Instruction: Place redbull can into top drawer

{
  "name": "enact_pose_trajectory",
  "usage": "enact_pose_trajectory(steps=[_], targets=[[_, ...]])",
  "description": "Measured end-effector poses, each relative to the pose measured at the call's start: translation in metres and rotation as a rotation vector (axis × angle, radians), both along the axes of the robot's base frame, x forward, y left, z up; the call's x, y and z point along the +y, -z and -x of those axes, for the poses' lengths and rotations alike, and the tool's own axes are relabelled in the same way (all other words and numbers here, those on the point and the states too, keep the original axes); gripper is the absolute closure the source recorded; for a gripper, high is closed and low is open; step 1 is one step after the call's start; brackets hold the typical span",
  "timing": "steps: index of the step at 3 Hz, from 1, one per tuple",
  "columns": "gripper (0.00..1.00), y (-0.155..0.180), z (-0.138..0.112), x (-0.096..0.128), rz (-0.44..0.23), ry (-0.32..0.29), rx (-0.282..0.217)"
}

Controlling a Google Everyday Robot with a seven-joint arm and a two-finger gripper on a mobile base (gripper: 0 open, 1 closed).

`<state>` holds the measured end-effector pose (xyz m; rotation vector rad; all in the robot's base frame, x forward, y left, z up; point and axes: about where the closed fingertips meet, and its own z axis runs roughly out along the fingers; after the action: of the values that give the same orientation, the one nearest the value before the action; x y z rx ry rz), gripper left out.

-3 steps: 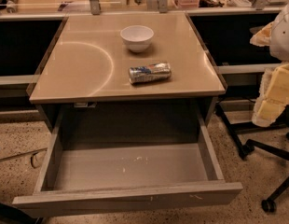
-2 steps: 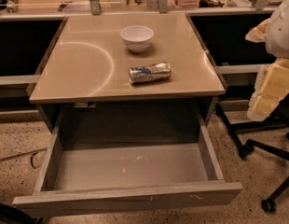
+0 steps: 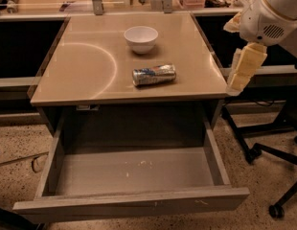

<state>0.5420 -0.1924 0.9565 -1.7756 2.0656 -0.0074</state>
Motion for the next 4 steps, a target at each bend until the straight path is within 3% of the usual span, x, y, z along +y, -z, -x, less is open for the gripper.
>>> enact_pose_trajectory(steps=[1, 2, 3, 4], targets=[[0.00, 0.000, 0.000, 0.000, 0.000, 0.000, 0.000], [0.00, 0.006, -0.016, 0.008, -0.022, -0.036, -0.032], [0.00, 0.011, -0.057, 0.023, -0.078, -0.068, -0.111], [0.00, 0.025, -0.102, 0.041, -0.151, -0.101, -0.145]])
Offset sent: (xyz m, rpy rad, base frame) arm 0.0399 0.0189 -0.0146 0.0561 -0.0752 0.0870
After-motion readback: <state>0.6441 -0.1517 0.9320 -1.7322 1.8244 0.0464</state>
